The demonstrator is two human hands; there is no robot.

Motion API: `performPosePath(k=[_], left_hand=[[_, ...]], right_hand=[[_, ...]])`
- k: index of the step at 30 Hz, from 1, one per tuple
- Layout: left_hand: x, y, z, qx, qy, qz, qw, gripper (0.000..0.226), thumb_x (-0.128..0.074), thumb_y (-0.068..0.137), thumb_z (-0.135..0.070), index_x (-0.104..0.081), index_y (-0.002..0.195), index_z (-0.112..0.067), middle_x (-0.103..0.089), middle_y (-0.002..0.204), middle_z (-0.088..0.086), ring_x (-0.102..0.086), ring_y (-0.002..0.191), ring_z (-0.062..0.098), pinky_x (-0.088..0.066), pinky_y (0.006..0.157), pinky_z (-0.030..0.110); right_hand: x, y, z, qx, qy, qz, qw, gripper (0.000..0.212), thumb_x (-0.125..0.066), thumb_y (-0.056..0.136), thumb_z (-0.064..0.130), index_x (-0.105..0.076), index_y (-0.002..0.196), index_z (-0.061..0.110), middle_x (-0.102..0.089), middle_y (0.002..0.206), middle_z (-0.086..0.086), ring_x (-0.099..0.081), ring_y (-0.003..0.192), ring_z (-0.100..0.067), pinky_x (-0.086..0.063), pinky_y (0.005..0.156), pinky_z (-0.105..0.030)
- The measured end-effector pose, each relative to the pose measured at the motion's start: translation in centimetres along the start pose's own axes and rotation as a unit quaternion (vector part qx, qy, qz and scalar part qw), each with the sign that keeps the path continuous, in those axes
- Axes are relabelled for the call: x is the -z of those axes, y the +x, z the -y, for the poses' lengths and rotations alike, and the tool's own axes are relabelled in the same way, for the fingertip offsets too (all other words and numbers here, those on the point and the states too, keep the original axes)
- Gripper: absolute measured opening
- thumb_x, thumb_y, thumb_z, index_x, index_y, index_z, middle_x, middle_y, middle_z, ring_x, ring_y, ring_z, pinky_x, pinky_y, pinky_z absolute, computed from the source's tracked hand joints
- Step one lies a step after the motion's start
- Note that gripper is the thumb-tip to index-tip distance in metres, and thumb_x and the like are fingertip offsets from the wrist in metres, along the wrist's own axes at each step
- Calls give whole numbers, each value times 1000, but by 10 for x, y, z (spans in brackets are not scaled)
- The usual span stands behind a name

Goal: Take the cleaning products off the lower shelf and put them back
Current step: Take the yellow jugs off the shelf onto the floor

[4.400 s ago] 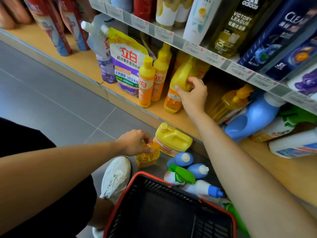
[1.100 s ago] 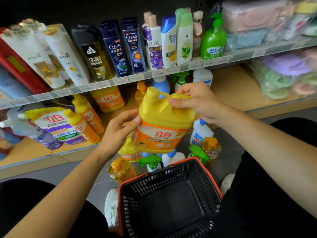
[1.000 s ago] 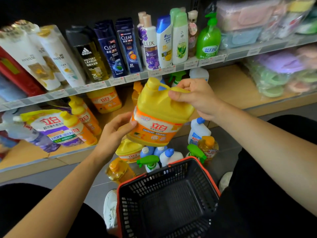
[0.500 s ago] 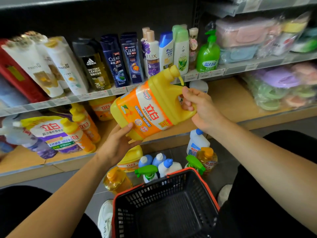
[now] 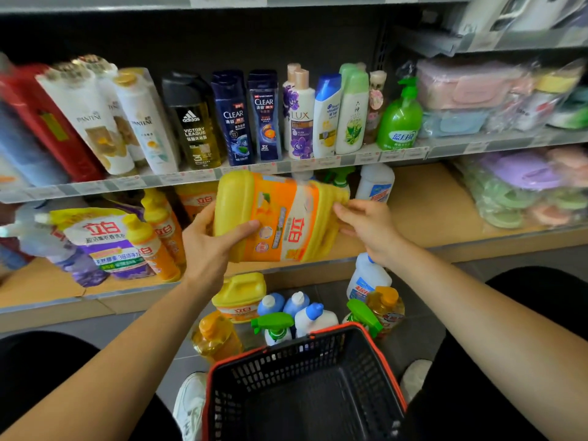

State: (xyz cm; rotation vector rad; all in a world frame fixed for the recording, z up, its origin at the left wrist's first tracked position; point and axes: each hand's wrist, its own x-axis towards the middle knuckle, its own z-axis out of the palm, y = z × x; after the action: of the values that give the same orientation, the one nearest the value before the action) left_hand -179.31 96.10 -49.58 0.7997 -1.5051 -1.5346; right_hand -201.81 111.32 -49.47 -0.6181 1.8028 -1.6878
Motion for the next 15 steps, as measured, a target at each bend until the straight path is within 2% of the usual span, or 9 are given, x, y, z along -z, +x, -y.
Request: performPosePath(k=[1, 3, 5, 8, 11, 13, 15], left_hand=[[2, 0, -3, -59, 91, -20, 994, 73, -92, 52, -51, -68, 118, -31, -66, 119, 0, -65, 111, 22, -59, 87, 43], [3, -4, -5, -178, 269, -19, 947, 81, -87, 50, -63, -67, 122, -33, -56, 112, -7, -57, 106, 10, -52, 86, 29], [2, -11, -4, -230, 357, 18, 905, 88, -82, 49, -65, -67, 126, -26, -52, 106, -10, -51, 98, 2, -49, 82, 26], [3, -18, -3, -201, 389, 56, 898, 91, -82, 46, -66, -69, 125, -23, -54, 105, -9, -53, 95, 5, -53, 82, 35], [2, -21, -5, -183, 388, 90, 899, 89, -89, 44, -59, -70, 125, -24, -57, 106, -7, -58, 97, 12, -55, 84, 42], [-2, -24, -8, -189, 371, 115, 902, 91, -90, 44, -61, -70, 124, -24, -58, 106, -8, -59, 98, 10, -55, 84, 38], [-5, -26, -11, -195, 351, 133, 906, 90, -90, 44, -63, -71, 123, -24, -59, 106, -8, -59, 100, 6, -54, 84, 31]], right_hand=[[-1, 0, 0, -2, -6, -25, 1000, 38, -75, 88, 20, -63, 123, 13, -70, 111, 1, -65, 113, -24, -57, 84, -31], [0, 0, 0, 28, -23, -43, 998, 63, -82, 82, 17, -52, 137, 15, -64, 125, -1, -63, 115, -20, -54, 93, -36], [-2, -1, 0, 84, -78, 25, 993, 69, -85, 78, 17, -52, 139, 20, -61, 131, 1, -60, 119, -17, -52, 96, -35], [-7, -4, -4, 136, -219, 150, 954, 75, -88, 74, 28, -51, 139, 30, -54, 140, 8, -52, 128, -13, -47, 100, -35], [-11, -5, -12, 151, -301, 231, 913, 90, -89, 71, 35, -42, 147, 28, -45, 150, 8, -43, 137, -11, -41, 109, -36], [-14, -6, -14, 141, -299, 279, 902, 96, -91, 68, 32, -40, 149, 24, -47, 150, 7, -42, 139, -12, -40, 111, -37], [-18, -9, -15, 130, -253, 300, 910, 95, -93, 66, 25, -43, 147, 23, -55, 141, 8, -51, 132, -10, -45, 109, -38]])
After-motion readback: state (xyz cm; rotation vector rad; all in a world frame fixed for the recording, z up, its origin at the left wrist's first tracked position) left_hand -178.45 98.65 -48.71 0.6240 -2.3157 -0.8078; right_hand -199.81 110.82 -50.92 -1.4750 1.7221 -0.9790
